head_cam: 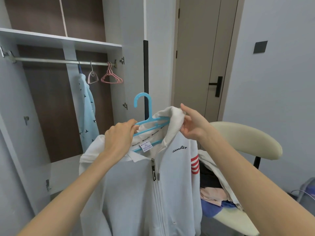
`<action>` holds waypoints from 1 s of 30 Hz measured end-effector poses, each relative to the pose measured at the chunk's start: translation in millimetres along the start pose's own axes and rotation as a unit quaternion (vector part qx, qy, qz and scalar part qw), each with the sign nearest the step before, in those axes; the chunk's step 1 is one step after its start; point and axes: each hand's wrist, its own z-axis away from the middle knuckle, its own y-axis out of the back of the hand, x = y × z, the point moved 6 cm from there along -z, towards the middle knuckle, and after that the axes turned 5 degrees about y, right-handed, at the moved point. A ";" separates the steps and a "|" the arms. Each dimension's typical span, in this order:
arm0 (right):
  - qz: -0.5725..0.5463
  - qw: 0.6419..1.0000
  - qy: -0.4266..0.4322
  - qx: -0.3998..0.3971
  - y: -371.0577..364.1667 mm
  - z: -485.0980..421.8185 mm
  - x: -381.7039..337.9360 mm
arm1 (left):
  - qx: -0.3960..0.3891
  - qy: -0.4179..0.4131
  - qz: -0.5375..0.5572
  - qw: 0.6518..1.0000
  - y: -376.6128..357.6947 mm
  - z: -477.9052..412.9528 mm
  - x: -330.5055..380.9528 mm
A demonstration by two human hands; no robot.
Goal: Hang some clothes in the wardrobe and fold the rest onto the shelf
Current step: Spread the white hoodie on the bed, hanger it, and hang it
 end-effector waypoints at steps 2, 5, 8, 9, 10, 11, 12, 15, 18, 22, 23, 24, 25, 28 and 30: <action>-0.036 0.998 -0.053 -0.023 6.1 1.1 7.5 | 0.001 0.002 0.008 1.000 1.2 -1.0 -0.6; -0.039 0.992 -0.109 -0.058 8.8 4.2 17.1 | 0.000 0.001 0.007 1.000 1.3 -0.6 0.1; -0.016 0.991 -0.099 -0.087 2.7 9.3 11.5 | -0.012 -0.001 -0.002 1.000 -1.5 2.5 1.8; -0.032 0.992 -0.083 -0.093 -0.8 10.1 5.6 | -0.011 -0.003 -0.004 1.000 -1.7 3.5 2.9; -0.061 0.992 -0.065 -0.092 -3.8 10.9 -1.4 | -0.007 -0.005 -0.003 1.000 -1.8 3.6 3.7; -0.094 0.991 -0.046 -0.083 -4.4 11.1 -8.2 | -0.005 -0.005 -0.002 1.000 -1.5 3.7 4.2; -0.128 0.988 -0.035 -0.075 -4.4 11.0 -13.4 | -0.003 -0.004 0.004 1.000 -1.7 2.9 3.5; -0.170 0.983 -0.052 -0.052 4.0 12.3 -9.8 | 0.012 0.009 0.033 0.999 1.3 -0.6 -3.4; -0.144 0.983 -0.105 -0.037 18.7 12.9 7.2 | 0.016 0.007 0.041 0.999 4.1 -1.9 -7.7; -0.149 0.976 -0.138 -0.077 19.1 15.2 5.8 | 0.011 -0.024 0.046 0.999 7.1 3.9 -0.9; -0.160 0.975 -0.132 -0.075 18.6 14.3 3.1 | 0.012 -0.029 0.046 0.998 7.5 5.9 0.7; -0.169 0.975 -0.123 -0.070 18.5 13.6 -0.2 | 0.012 -0.034 0.048 0.998 7.4 7.9 1.6; -0.172 0.977 -0.113 -0.058 19.7 12.2 -2.9 | 0.010 -0.035 0.048 0.998 6.9 9.5 1.8; -0.148 0.985 -0.089 -0.018 24.5 12.9 -10.3 | 0.014 -0.037 0.045 0.998 7.0 12.2 0.6; -0.101 0.992 -0.074 0.005 25.2 15.0 -11.3 | 0.016 -0.038 0.038 0.998 7.2 12.5 -1.5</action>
